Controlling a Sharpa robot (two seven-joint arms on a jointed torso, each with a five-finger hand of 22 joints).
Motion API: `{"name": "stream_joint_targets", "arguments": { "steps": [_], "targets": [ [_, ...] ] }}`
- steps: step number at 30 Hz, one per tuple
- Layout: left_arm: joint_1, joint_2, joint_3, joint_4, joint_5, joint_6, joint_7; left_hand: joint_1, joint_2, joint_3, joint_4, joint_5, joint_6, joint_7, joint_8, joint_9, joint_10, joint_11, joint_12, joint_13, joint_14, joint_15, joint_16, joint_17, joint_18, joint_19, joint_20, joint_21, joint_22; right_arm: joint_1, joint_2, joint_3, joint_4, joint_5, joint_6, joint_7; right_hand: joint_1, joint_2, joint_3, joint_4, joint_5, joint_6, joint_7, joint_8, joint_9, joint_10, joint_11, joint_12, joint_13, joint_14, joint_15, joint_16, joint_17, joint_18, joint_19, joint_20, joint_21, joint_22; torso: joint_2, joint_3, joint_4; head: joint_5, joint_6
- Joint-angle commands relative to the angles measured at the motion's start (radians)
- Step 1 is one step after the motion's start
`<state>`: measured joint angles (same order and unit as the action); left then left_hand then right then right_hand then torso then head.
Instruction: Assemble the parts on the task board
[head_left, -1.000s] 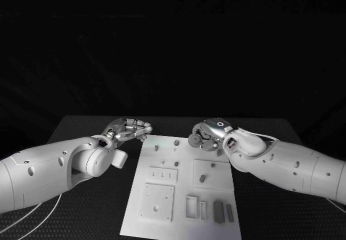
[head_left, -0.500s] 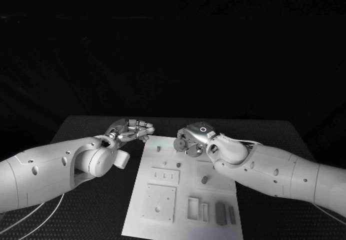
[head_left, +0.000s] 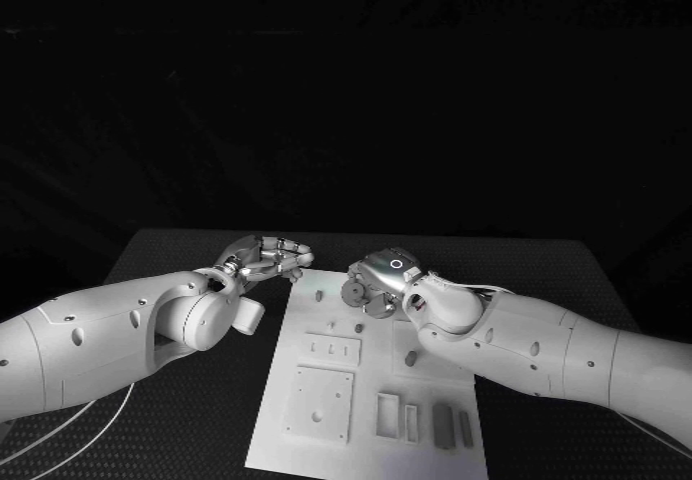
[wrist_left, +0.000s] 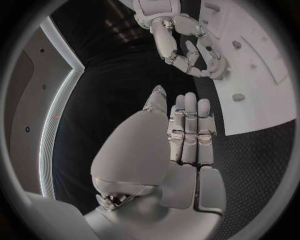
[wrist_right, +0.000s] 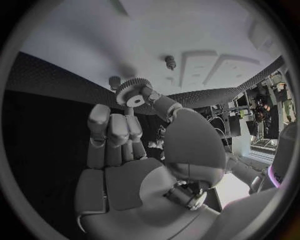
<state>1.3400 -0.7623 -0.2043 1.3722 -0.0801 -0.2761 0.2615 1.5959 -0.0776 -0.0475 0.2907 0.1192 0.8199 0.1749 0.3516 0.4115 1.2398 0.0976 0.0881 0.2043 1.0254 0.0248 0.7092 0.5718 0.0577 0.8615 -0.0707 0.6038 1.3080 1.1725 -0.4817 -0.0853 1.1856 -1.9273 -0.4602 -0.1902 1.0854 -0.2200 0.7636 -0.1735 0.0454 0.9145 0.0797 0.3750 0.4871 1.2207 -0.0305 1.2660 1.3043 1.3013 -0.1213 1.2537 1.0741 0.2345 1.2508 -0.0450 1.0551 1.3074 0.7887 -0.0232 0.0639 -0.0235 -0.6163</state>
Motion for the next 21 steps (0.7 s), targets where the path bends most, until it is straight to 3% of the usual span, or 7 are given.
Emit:
{"name": "stream_joint_targets", "arguments": {
  "steps": [1, 6, 14, 21],
  "targets": [
    [0.001, 0.005, 0.001, 0.0, -0.002, 0.011, 0.007, -0.009, 0.003, 0.001, 0.0, -0.006, 0.002, 0.003, -0.006, 0.001, 0.006, 0.0, -0.006, 0.002, -0.004, 0.002, -0.003, -0.001, 0.014, -0.007, -0.001, 0.007, 0.012, -0.002, 0.011, -0.01, -0.016, -0.021, 0.008, -0.006, 0.005, -0.006, 0.006, 0.002, 0.003, 0.143, -0.001, 0.009, 0.031, -0.008, 0.001, -0.008, -0.002, -0.002, -0.007, -0.005, -0.001, 0.027, 0.005, -0.002, 0.005, 0.009, 0.0, 0.0014, 0.0017, 0.0, 0.002],
    [0.001, 0.007, 0.001, -0.004, -0.002, 0.012, 0.007, -0.009, 0.003, 0.001, 0.0, -0.007, 0.002, 0.003, -0.006, 0.001, 0.006, 0.0, -0.007, 0.002, -0.004, 0.002, -0.003, -0.001, 0.014, -0.008, -0.001, 0.007, 0.011, -0.006, 0.021, -0.014, -0.032, -0.023, 0.012, -0.006, 0.005, -0.007, 0.007, 0.002, 0.003, 0.142, -0.001, 0.008, 0.031, -0.01, 0.002, -0.009, -0.003, -0.002, -0.007, -0.006, -0.001, 0.027, 0.005, -0.002, 0.005, 0.009, 0.001, 0.0026, 0.0036, 0.003, -0.002],
    [0.001, 0.008, 0.001, -0.004, -0.002, 0.013, 0.007, -0.009, 0.003, 0.001, 0.0, -0.007, 0.002, 0.003, -0.007, 0.001, 0.006, 0.0, -0.007, 0.002, -0.004, 0.002, -0.003, -0.001, 0.014, -0.008, -0.001, 0.007, 0.011, -0.006, 0.026, -0.015, -0.043, -0.023, 0.016, -0.006, 0.006, -0.01, 0.007, 0.002, 0.003, 0.14, 0.0, 0.007, 0.031, -0.013, 0.002, -0.013, -0.005, -0.002, -0.007, -0.007, -0.001, 0.027, 0.005, -0.002, 0.004, 0.009, 0.0, 0.0019, -0.0017, 0.007, -0.003],
    [0.001, 0.01, 0.001, -0.005, -0.002, 0.012, 0.006, -0.009, 0.003, 0.001, 0.0, -0.007, 0.002, 0.003, -0.007, 0.002, 0.006, 0.0, -0.008, 0.003, -0.004, 0.002, -0.003, 0.0, 0.014, -0.008, -0.001, 0.007, 0.011, -0.006, 0.037, -0.017, -0.048, -0.016, 0.024, -0.003, 0.004, -0.016, 0.007, 0.004, 0.003, 0.133, 0.002, 0.003, 0.03, -0.031, 0.005, -0.03, -0.018, -0.002, -0.005, -0.01, -0.001, 0.027, 0.003, -0.001, 0.003, 0.008, 0.0, 0.0019, 0.001, 0.006, -0.003]
  ]
}}
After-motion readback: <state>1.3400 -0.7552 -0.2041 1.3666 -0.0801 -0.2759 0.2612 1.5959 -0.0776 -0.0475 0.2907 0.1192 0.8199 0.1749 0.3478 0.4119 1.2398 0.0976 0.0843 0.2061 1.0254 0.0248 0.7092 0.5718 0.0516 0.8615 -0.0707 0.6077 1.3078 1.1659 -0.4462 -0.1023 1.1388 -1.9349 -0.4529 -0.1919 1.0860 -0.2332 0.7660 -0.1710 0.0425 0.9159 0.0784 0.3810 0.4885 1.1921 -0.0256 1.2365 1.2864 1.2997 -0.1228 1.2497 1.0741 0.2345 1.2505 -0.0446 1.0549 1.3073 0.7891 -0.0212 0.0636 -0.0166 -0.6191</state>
